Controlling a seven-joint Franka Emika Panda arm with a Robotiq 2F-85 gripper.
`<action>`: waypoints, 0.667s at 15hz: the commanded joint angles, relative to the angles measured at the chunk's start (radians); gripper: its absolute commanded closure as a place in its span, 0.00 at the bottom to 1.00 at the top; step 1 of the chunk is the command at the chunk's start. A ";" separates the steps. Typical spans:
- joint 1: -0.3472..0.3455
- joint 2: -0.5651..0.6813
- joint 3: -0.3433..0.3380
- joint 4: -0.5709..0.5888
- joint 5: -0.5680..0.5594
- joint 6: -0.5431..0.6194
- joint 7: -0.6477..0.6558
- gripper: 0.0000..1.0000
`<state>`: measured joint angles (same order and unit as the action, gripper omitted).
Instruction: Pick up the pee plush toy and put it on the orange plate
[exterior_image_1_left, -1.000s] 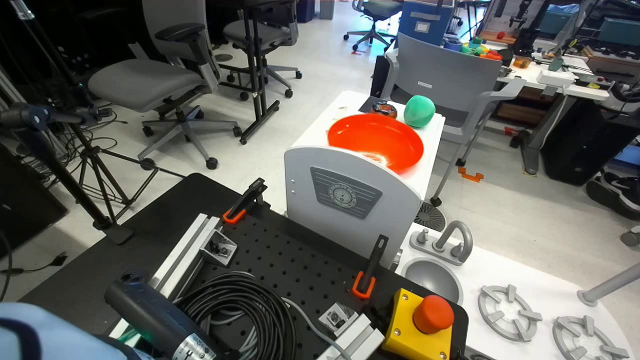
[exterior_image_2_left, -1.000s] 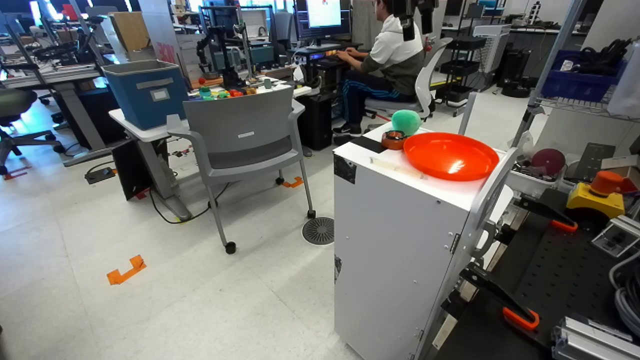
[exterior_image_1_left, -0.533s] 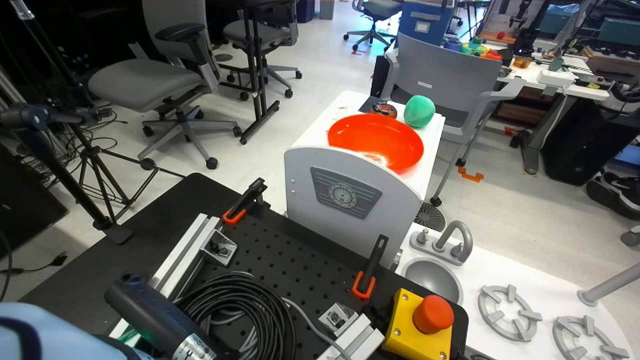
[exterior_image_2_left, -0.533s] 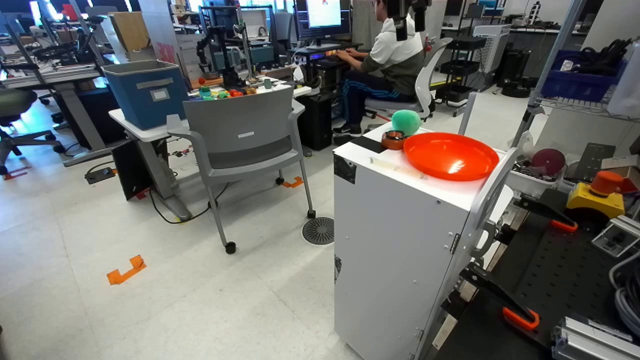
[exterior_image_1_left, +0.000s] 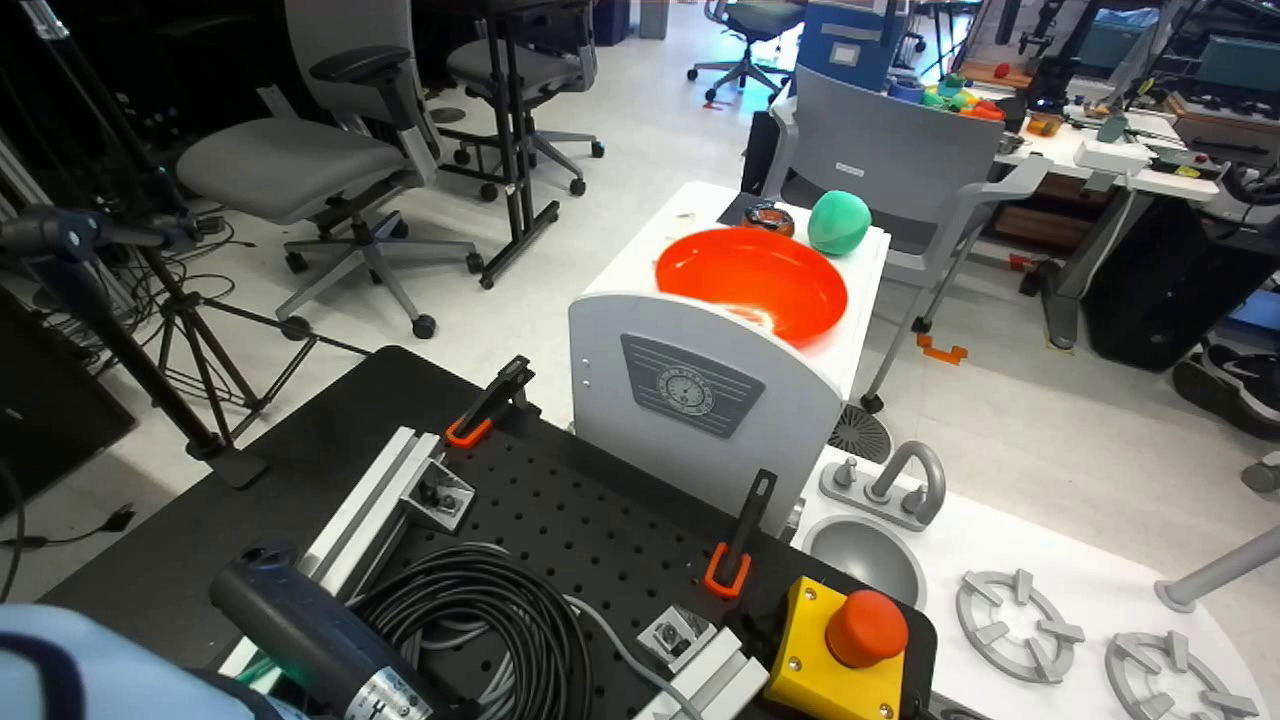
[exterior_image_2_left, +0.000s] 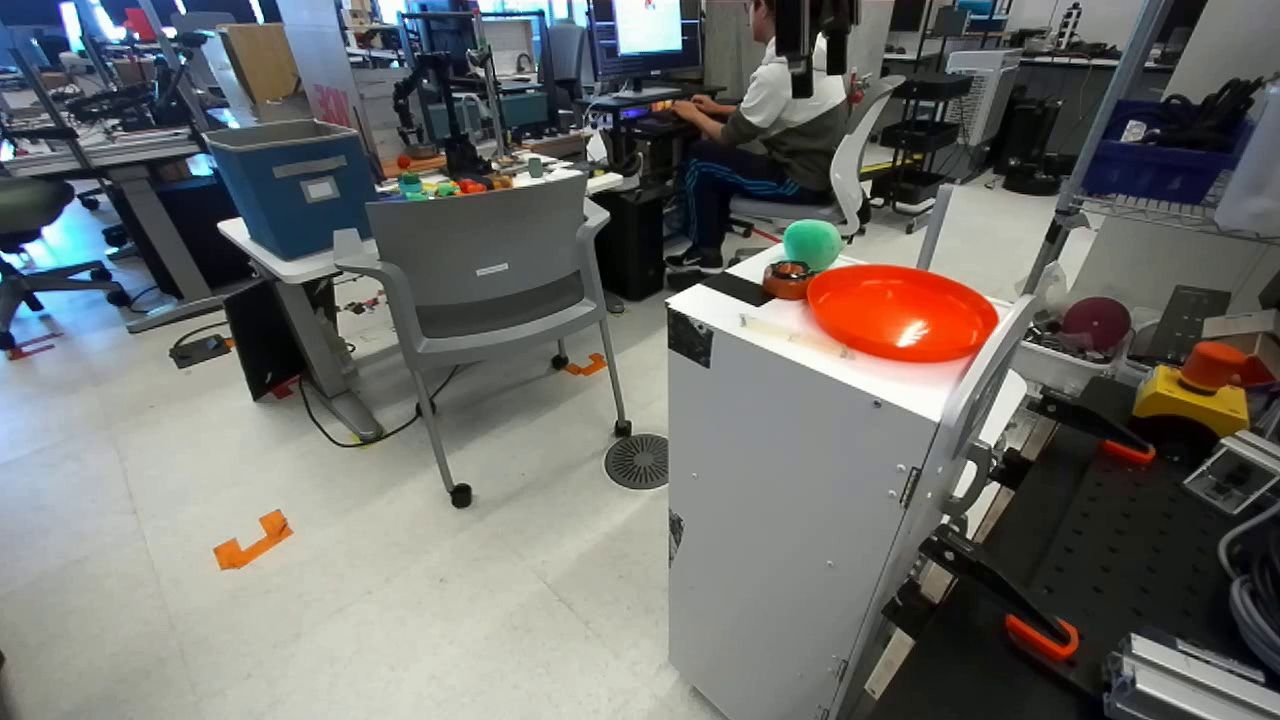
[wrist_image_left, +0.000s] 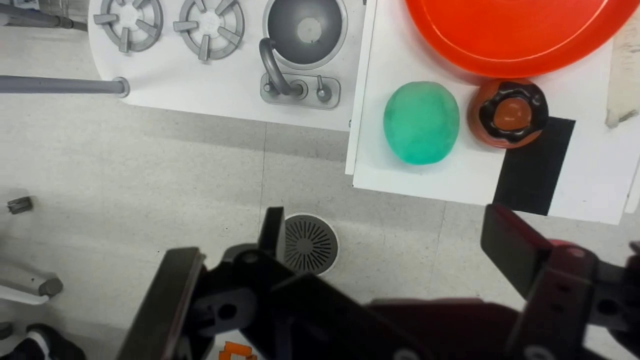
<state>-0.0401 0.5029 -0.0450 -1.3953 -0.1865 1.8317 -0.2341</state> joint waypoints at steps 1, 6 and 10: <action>0.011 -0.081 0.002 -0.132 -0.042 0.083 0.016 0.00; 0.013 -0.130 0.006 -0.225 -0.067 0.127 -0.003 0.00; 0.007 -0.143 0.013 -0.247 -0.057 0.119 -0.045 0.00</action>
<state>-0.0260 0.3976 -0.0447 -1.5936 -0.2291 1.9256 -0.2468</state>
